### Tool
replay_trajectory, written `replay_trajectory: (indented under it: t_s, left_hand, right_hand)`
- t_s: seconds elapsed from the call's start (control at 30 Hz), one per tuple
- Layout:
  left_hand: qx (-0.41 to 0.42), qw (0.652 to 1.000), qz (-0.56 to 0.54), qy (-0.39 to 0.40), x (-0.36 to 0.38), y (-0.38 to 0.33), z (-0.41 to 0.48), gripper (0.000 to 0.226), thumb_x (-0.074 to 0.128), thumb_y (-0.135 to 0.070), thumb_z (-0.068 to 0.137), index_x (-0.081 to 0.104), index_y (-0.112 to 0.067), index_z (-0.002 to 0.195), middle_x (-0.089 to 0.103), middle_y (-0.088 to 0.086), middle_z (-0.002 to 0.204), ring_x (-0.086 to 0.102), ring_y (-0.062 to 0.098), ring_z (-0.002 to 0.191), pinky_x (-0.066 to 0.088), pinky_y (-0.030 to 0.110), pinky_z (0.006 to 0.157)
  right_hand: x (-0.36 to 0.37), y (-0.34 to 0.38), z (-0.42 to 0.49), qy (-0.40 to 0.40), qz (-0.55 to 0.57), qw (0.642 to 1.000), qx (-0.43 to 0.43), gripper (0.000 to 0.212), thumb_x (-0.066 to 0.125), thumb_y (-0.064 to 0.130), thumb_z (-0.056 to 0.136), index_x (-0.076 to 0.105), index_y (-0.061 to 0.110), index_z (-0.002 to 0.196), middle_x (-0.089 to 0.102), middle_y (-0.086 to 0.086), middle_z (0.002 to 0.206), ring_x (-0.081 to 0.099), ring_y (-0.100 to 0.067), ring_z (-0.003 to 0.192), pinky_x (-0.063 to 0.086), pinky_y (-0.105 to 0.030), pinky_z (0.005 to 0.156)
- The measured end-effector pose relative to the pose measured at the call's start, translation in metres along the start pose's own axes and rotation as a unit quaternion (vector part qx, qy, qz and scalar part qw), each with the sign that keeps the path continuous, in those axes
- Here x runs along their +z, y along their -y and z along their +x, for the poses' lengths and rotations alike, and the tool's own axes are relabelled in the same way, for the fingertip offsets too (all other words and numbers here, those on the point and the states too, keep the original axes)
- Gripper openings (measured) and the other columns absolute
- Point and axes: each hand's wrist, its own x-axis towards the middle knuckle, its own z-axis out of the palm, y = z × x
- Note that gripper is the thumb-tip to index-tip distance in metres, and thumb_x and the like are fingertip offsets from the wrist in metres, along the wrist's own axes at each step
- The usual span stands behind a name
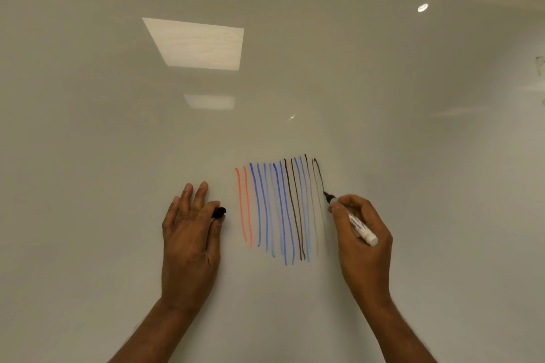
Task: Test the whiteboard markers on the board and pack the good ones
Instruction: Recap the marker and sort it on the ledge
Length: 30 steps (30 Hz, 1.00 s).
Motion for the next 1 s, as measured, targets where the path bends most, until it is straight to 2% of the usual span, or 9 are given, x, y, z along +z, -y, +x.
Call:
replay_trajectory:
  t_s: [0.17,0.23,0.3,0.43,0.6,0.8,1.0]
  left_hand:
    - [0.006,1.000,0.010,0.001,0.000,-0.001,0.000,0.033,0.048,-0.021,0.104,0.066,-0.002,0.123,0.050,0.013,0.152,0.034,0.026,0.151,0.027,0.054,0.122]
    - [0.008,1.000,0.014,0.000,0.001,-0.001,0.000,0.032,0.048,-0.021,0.104,0.066,-0.001,0.122,0.050,0.014,0.151,0.035,0.027,0.151,0.027,0.055,0.122]
    - [0.009,1.000,0.018,0.000,0.001,0.000,0.000,0.034,0.047,-0.022,0.105,0.066,-0.001,0.122,0.050,0.014,0.151,0.036,0.028,0.150,0.027,0.054,0.122]
    - [0.011,1.000,0.022,0.001,0.000,0.000,-0.001,0.034,0.048,-0.022,0.104,0.067,-0.001,0.123,0.050,0.014,0.151,0.036,0.029,0.150,0.027,0.054,0.122]
    - [0.014,0.999,0.030,0.001,0.001,-0.001,0.000,0.032,0.049,-0.020,0.104,0.067,-0.001,0.122,0.050,0.014,0.152,0.035,0.028,0.151,0.028,0.055,0.121]
    - [0.018,0.999,0.037,-0.002,0.001,-0.001,-0.001,0.031,0.050,-0.018,0.103,0.068,0.000,0.120,0.050,0.014,0.151,0.035,0.028,0.150,0.030,0.058,0.120]
    - [0.020,0.999,0.042,-0.005,0.002,-0.001,-0.001,0.033,0.048,-0.021,0.104,0.068,0.000,0.121,0.051,0.014,0.151,0.036,0.029,0.150,0.030,0.057,0.120]
  right_hand:
    - [-0.024,-0.028,-0.046,0.008,-0.022,0.998,0.050,0.009,0.070,0.025,0.090,0.070,0.022,0.098,0.072,0.001,0.089,0.069,-0.018,0.085,0.058,-0.042,0.077]
    - [-0.030,-0.038,-0.054,0.015,-0.038,0.997,0.064,0.012,0.070,0.031,0.088,0.069,0.028,0.099,0.073,0.002,0.090,0.070,-0.017,0.086,0.059,-0.043,0.079]
    - [-0.032,-0.038,-0.053,0.018,-0.042,0.997,0.062,0.013,0.070,0.033,0.086,0.069,0.032,0.099,0.073,0.003,0.090,0.070,-0.015,0.085,0.059,-0.038,0.077]
    - [-0.025,-0.012,-0.033,0.006,0.008,1.000,0.028,0.013,0.070,0.023,0.089,0.070,0.020,0.102,0.072,-0.001,0.093,0.070,-0.018,0.088,0.057,-0.024,0.075]
    - [-0.005,0.010,0.010,0.004,0.024,0.999,-0.020,0.016,0.067,0.022,0.095,0.069,0.019,0.110,0.070,-0.002,0.097,0.068,-0.020,0.089,0.057,-0.032,0.074]
    - [0.012,0.013,0.038,0.013,0.028,0.999,-0.032,0.022,0.067,0.028,0.094,0.069,0.019,0.114,0.071,-0.002,0.103,0.068,-0.019,0.095,0.058,-0.034,0.081]
    - [0.007,0.001,0.032,0.020,0.008,0.999,-0.025,0.022,0.068,0.025,0.094,0.069,0.020,0.115,0.071,0.000,0.103,0.069,-0.018,0.096,0.059,-0.036,0.083]
